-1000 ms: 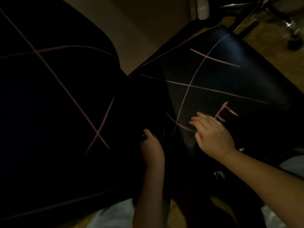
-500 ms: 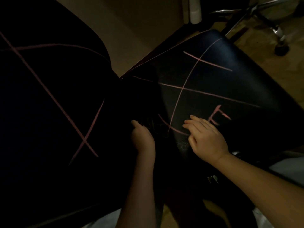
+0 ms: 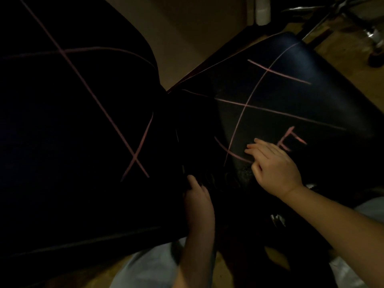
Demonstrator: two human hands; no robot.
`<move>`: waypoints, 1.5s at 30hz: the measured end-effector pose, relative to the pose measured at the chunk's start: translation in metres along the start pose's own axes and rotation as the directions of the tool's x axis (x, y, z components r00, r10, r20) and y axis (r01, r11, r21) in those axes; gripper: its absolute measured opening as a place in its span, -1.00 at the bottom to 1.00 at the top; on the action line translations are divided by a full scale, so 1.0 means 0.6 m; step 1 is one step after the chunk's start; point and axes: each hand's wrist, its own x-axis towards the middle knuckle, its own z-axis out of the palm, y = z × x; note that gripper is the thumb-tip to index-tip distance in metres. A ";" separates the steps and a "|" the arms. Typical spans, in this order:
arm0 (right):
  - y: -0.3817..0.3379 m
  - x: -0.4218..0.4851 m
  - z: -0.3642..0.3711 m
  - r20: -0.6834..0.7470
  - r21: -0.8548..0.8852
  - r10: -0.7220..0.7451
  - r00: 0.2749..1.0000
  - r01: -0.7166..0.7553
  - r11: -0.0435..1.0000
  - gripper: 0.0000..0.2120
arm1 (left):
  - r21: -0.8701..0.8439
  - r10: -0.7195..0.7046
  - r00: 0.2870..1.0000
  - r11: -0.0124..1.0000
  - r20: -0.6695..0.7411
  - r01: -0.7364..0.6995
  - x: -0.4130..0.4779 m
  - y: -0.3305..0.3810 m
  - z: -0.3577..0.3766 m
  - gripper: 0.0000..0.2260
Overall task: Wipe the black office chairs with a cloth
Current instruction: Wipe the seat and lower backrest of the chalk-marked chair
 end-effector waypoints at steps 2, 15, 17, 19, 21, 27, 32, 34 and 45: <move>0.002 -0.001 0.001 -0.002 0.000 0.000 1.000 0.000 1.000 -0.67 | 0.016 0.001 1.000 1.000 0.012 -0.001 -0.039 -0.011 0.006 -0.66; 0.002 0.003 0.000 -0.017 0.008 -0.002 1.000 0.002 1.000 -0.71 | -0.140 0.050 0.978 0.987 -0.201 -0.080 0.149 0.081 0.029 -0.79; 0.001 0.003 0.000 -0.005 0.017 0.007 1.000 -0.007 1.000 -0.69 | -0.113 0.071 0.979 0.989 -0.191 -0.094 0.163 0.081 0.025 -0.78; 0.001 0.002 0.000 -0.003 0.018 0.007 1.000 -0.007 1.000 -0.68 | -0.116 0.094 0.974 0.986 -0.207 -0.120 0.156 0.071 0.023 -0.79; 0.001 0.002 0.002 -0.008 0.014 0.006 1.000 -0.006 1.000 -0.68 | -0.129 0.104 0.969 0.982 -0.225 -0.135 0.130 0.055 0.026 -0.80; 0.000 0.001 0.002 -0.010 0.009 -0.002 1.000 0.002 1.000 -0.62 | -0.031 0.072 0.989 0.997 -0.126 -0.076 -0.021 -0.013 0.041 -0.72; -0.001 0.001 -0.001 -0.013 0.002 0.014 1.000 -0.014 1.000 -0.62 | -0.024 0.052 0.998 0.998 -0.048 -0.053 -0.094 -0.030 0.055 -0.73; 0.000 0.002 -0.001 -0.013 -0.001 0.016 1.000 -0.016 1.000 -0.62 | -0.030 0.050 0.995 0.998 -0.091 -0.053 -0.080 -0.022 0.058 -0.75; 0.004 0.007 -0.001 -0.005 0.009 0.007 1.000 -0.007 1.000 -0.63 | -0.171 0.082 0.969 0.977 -0.231 -0.124 0.198 0.098 0.039 -0.74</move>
